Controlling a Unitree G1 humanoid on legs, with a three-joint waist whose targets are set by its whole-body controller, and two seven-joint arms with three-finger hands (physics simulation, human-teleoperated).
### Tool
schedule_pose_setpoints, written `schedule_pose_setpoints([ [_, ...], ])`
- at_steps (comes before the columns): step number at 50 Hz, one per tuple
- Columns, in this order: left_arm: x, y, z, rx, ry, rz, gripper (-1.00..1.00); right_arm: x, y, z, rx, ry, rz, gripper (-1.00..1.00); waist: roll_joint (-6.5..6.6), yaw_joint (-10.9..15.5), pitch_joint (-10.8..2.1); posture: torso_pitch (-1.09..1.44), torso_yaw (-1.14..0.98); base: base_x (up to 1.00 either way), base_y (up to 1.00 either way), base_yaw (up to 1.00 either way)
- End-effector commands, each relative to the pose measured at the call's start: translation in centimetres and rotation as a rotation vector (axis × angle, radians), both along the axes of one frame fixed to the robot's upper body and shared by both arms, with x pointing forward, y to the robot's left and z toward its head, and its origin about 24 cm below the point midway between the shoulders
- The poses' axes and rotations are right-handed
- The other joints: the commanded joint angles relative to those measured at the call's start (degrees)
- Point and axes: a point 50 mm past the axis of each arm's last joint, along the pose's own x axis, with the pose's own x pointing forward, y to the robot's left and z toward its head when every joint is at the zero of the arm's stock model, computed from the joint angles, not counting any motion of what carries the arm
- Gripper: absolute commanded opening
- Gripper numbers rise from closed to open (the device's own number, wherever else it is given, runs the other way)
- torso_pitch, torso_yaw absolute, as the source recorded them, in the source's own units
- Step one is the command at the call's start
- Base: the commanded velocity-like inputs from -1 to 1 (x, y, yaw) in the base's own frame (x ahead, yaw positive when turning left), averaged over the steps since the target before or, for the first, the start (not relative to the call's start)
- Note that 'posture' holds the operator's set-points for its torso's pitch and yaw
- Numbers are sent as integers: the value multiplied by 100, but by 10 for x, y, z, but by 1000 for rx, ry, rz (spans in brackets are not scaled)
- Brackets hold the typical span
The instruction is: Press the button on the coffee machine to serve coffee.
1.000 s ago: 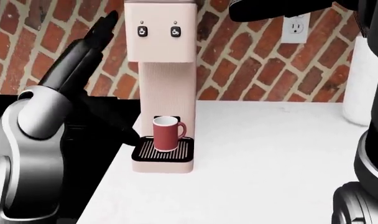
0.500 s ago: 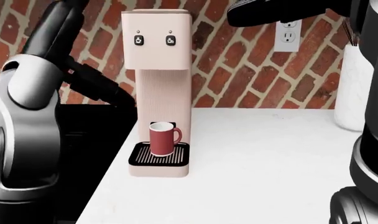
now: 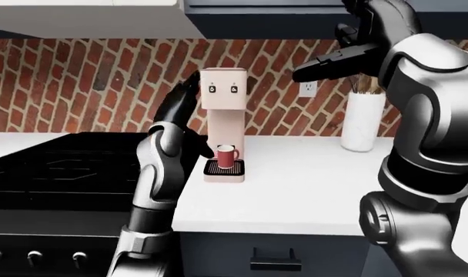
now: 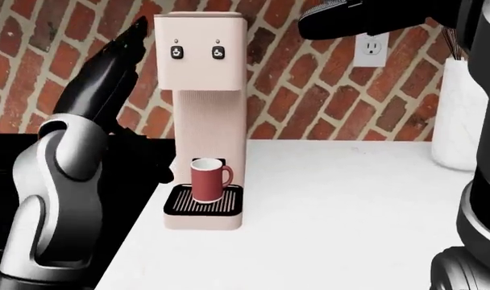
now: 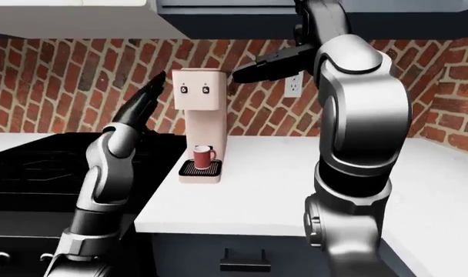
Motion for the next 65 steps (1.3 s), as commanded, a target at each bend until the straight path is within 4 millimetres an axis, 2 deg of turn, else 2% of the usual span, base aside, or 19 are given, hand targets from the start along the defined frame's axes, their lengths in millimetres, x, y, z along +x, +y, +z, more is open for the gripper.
schedule_pose_setpoints([
  [1, 1, -3, 20, 33, -97, -5, 100, -4, 0, 13, -5, -64, -2, 100, 3, -5, 19, -86, 0, 0, 0, 0],
  [7, 6, -6, 19, 64, -120, 17, 100, -3, 1, 13, -4, -62, 1, 100, 8, -10, 5, -86, 0, 0, 0, 0],
  [19, -12, -23, 20, 28, -114, -63, 100, -3, -1, 12, -2, -59, -1, 100, 12, -40, 0, -86, 0, 0, 0, 0],
  [43, -26, -53, 6, -45, -97, -173, 100, -5, -4, 7, 6, -57, -3, 100, -28, -45, -57, -86, 0, 0, 0, 0],
  [57, -18, -67, -3, -103, -63, -201, 100, -3, -5, 3, 10, -53, -2, 100, -49, -29, -87, -86, 0, 0, 0, 0],
  [65, -8, -69, -2, -122, -57, -182, 100, -5, -5, 5, 7, -55, -2, 100, -58, -26, -85, -86, 0, 0, 0, 0],
])
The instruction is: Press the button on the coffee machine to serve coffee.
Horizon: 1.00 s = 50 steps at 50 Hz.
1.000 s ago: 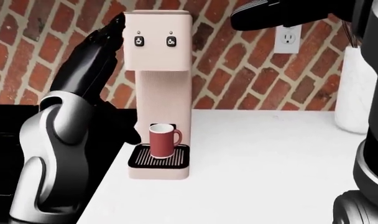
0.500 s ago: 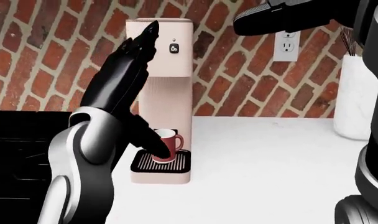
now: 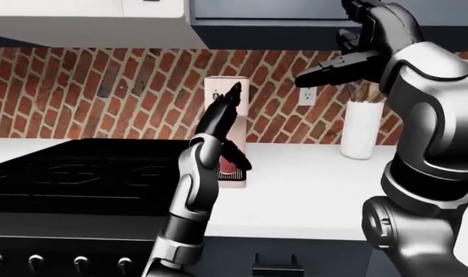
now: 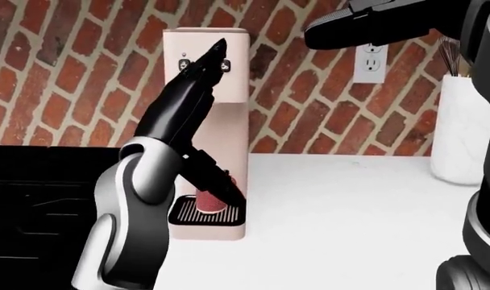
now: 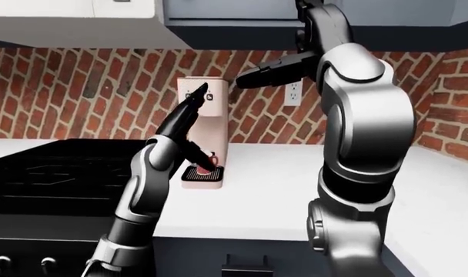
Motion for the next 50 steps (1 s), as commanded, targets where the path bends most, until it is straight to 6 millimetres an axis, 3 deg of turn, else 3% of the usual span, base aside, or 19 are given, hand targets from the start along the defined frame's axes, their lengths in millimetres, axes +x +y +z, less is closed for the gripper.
schedule_pose_setpoints([
  [1, 2, 0, 20, -16, -88, 7, 100, -3, 0, 12, -4, -58, -4, 100, -15, 3, 38, -86, 0, 0, 0, 0],
  [29, 29, 3, 9, -36, -36, 51, 100, -4, -2, 12, -3, -59, -5, 100, -3, -10, 26, -86, 0, 0, 0, 0],
  [50, 36, 0, 8, -46, -17, 56, 100, -5, -3, 10, 3, -58, -3, 100, -2, -23, 2, -86, 0, 0, 0, 0],
])
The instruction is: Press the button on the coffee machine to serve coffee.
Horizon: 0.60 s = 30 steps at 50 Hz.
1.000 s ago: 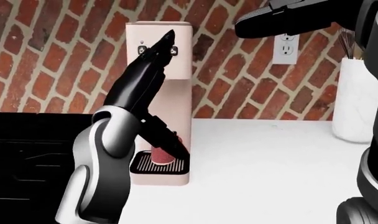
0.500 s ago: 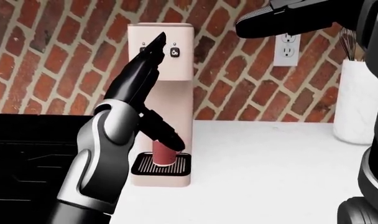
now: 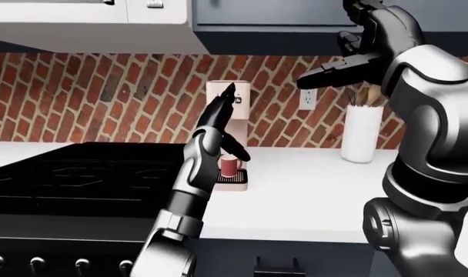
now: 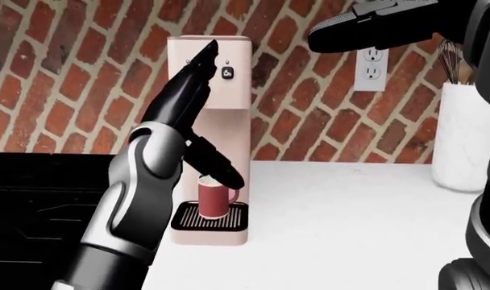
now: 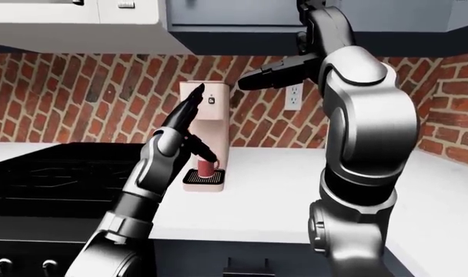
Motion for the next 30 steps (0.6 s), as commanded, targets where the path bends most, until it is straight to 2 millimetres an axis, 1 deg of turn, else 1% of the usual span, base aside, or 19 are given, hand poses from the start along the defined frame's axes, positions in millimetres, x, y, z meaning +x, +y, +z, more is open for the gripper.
schedule_pose_setpoints([
  [1, 2, -2, 22, -8, -86, -7, 100, -4, -1, 13, -3, -61, -5, 100, -13, 2, 40, -86, 0, 0, 0, 0],
  [14, 14, 1, 11, -4, -61, 14, 100, -3, -1, 12, -1, -60, -5, 100, -20, 4, 24, -86, 0, 0, 0, 0],
  [18, 18, 2, 11, -5, -59, 26, 100, -2, -1, 10, -1, -57, -4, 100, -24, 7, 20, -86, 0, 0, 0, 0],
  [21, 24, 4, 6, -5, -40, 39, 100, -3, -1, 11, -3, -57, -4, 100, -40, 6, 30, -86, 0, 0, 0, 0],
  [30, 28, 2, 8, -9, -39, 48, 100, -3, -3, 9, 1, -55, -4, 100, -59, 42, 17, -86, 0, 0, 0, 0],
])
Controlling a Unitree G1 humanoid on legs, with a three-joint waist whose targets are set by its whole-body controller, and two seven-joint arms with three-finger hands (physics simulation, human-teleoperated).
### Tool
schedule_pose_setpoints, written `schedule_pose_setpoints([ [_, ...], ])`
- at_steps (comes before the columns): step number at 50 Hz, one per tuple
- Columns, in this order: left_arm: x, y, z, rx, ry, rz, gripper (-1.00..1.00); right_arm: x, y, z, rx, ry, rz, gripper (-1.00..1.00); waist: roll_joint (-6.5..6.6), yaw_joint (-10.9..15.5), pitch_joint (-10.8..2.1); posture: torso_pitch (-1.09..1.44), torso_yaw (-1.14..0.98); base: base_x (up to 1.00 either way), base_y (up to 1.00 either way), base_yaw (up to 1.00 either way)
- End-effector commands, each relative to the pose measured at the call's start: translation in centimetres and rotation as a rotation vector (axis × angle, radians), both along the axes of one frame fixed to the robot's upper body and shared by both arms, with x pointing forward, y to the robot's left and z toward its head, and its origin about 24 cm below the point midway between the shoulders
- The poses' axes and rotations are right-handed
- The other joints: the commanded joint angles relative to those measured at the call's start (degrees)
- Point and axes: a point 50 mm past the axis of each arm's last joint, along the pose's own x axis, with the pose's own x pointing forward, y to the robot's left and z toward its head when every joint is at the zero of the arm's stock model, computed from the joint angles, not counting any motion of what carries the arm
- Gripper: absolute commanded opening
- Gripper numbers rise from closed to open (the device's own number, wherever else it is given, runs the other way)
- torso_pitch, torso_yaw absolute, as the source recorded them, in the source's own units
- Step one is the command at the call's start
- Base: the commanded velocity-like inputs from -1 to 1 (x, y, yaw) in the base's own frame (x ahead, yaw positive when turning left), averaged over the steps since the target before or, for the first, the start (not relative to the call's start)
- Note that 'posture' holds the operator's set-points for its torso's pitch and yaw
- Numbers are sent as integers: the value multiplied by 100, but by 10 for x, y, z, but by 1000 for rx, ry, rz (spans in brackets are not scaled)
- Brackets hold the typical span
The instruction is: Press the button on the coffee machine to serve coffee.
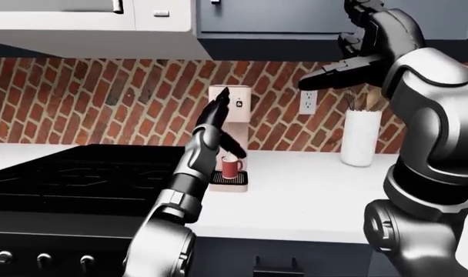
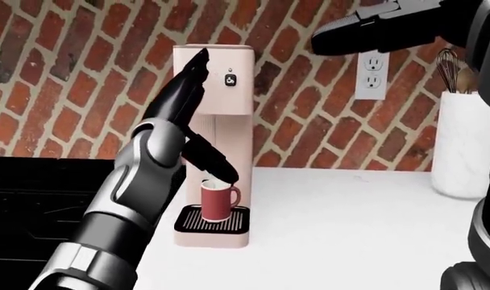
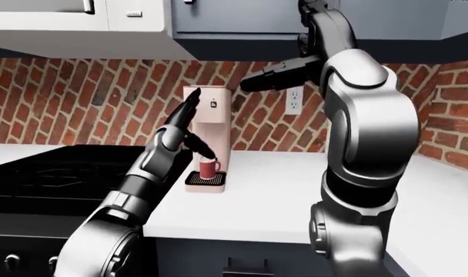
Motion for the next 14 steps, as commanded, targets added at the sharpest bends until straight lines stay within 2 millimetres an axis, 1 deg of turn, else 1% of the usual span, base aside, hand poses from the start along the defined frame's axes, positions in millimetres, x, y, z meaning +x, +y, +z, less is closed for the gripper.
schedule_pose_setpoints([
  [1, 5, -4, 26, -13, -96, -12, 100, -4, 0, 12, -4, -56, -1, 100, -9, 3, 57, -86, 0, 0, 0, 0],
  [7, 6, -5, 22, -8, -87, -10, 100, -4, 0, 13, -4, -56, -1, 100, -14, 13, 56, -86, 0, 0, 0, 0],
  [14, 6, -6, 25, -10, -88, -10, 100, -4, 0, 13, -5, -57, 0, 100, -11, 10, 62, -86, 0, 0, 0, 0],
])
